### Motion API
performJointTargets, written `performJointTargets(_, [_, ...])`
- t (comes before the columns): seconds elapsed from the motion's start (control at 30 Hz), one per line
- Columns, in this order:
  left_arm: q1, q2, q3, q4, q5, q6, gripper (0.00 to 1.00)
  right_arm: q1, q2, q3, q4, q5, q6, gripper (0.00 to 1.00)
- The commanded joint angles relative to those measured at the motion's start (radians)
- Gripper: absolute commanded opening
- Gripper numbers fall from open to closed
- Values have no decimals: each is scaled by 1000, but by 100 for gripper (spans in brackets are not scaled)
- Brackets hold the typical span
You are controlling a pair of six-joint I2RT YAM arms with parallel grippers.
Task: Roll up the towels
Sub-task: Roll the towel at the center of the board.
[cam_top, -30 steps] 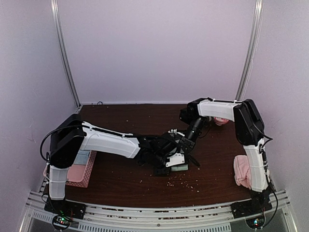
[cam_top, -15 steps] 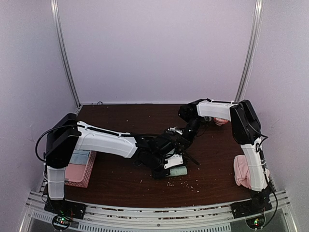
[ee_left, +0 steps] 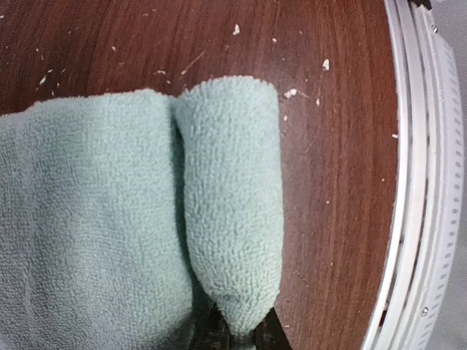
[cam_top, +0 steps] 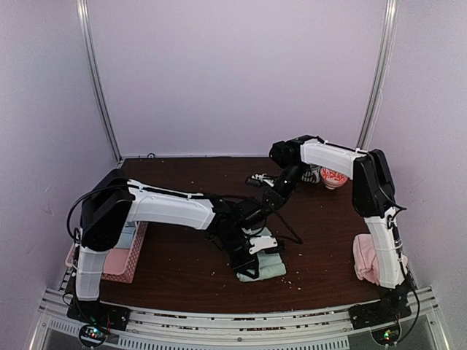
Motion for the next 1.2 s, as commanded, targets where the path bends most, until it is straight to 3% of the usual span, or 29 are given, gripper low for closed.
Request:
performJointTargets(0.0, [70, 70, 52, -59, 219, -42, 0, -87, -189, 47, -47, -71, -14, 28])
performJointTargets(0.2, [131, 156, 111, -84, 416, -96, 0, -185, -427, 12, 8, -189, -12, 30])
performJointTargets(0.4, [192, 229, 106, -89, 603, -126, 0, -103, -654, -177, -86, -289, -336, 42])
performJointTargets(0.57, [201, 248, 100, -91, 631, -145, 0, 97, -812, -491, -16, -60, -415, 44])
performJointTargets(0.8, [202, 281, 118, -96, 602, -160, 0, 370, -861, -775, 296, 339, -260, 42])
performJointTargets(0.93, [202, 286, 130, -106, 594, -159, 0, 448, -792, -875, 472, 500, -229, 41])
performJointTargets(1.17, [203, 288, 137, -134, 584, -144, 0, 501, -691, -957, 649, 589, -236, 44])
